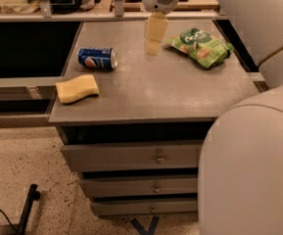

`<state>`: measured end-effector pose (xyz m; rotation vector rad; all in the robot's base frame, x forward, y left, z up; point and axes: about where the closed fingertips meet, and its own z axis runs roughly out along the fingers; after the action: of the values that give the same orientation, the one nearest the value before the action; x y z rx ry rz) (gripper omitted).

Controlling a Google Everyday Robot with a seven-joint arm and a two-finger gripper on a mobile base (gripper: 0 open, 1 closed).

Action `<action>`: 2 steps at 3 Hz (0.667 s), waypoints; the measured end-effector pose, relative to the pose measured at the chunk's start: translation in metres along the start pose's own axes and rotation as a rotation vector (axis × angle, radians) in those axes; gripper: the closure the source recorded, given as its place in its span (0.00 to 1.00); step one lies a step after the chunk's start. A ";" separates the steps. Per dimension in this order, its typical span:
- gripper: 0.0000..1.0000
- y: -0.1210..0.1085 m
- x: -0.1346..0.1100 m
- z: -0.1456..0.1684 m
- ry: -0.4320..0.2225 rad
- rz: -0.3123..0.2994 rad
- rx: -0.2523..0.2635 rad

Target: Place pepsi can upright

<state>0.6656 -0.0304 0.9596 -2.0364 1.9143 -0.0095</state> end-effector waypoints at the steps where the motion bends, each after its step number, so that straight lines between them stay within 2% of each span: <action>1: 0.00 -0.009 -0.029 0.016 -0.025 0.003 -0.025; 2: 0.00 -0.018 -0.056 0.026 -0.051 0.025 -0.035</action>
Offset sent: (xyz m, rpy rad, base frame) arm 0.0138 0.0829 -0.0030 0.0392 0.1295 -0.0136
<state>0.6844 0.0313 0.9522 -2.0151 1.9221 0.0820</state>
